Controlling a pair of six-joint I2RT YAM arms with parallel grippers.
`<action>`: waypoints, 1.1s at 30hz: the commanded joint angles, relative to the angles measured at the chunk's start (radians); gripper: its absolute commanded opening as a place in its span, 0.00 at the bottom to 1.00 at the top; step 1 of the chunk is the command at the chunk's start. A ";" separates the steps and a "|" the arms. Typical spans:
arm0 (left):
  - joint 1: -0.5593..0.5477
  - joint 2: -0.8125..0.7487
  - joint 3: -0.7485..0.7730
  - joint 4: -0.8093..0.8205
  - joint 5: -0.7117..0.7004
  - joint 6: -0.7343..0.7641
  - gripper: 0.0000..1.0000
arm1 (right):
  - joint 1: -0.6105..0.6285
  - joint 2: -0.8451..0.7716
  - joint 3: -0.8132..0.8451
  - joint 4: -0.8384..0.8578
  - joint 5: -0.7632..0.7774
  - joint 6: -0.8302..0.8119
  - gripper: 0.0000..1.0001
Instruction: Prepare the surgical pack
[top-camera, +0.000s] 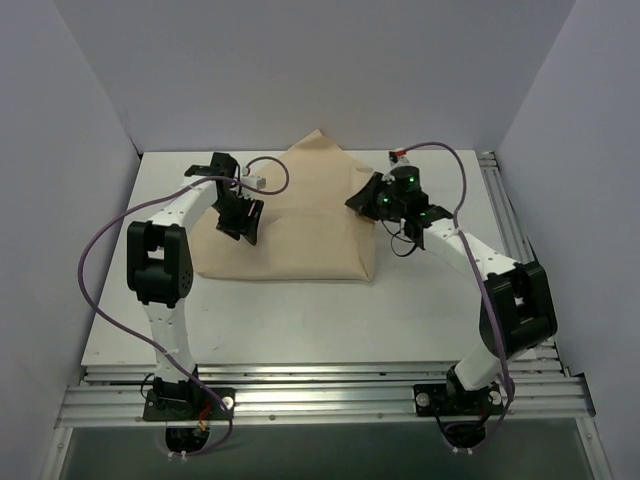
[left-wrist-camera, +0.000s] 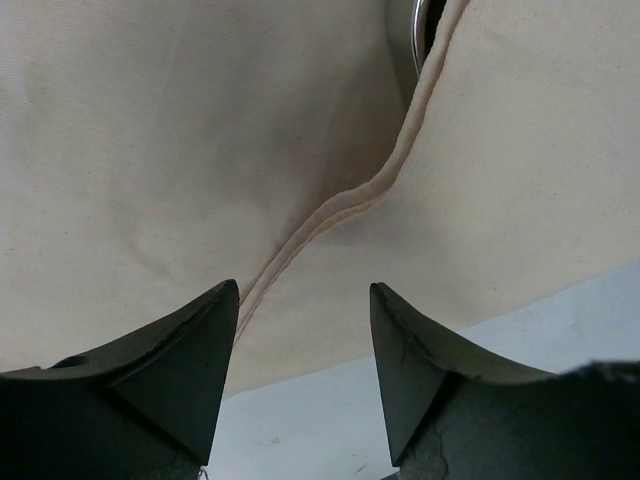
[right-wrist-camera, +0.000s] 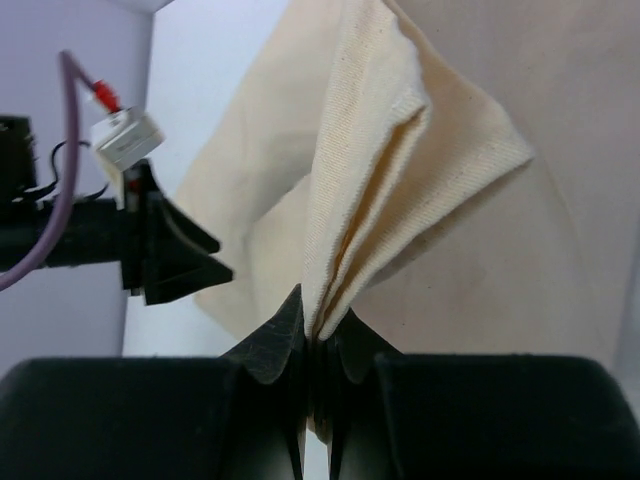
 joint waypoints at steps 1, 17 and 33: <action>0.016 -0.007 -0.001 0.031 0.013 0.016 0.64 | 0.101 0.065 0.084 0.110 0.059 0.130 0.00; 0.030 0.061 -0.034 0.132 0.046 -0.013 0.52 | 0.331 0.354 0.271 0.277 0.114 0.230 0.00; 0.031 0.093 0.012 0.156 0.089 -0.051 0.56 | 0.420 0.563 0.428 0.171 -0.111 0.009 0.22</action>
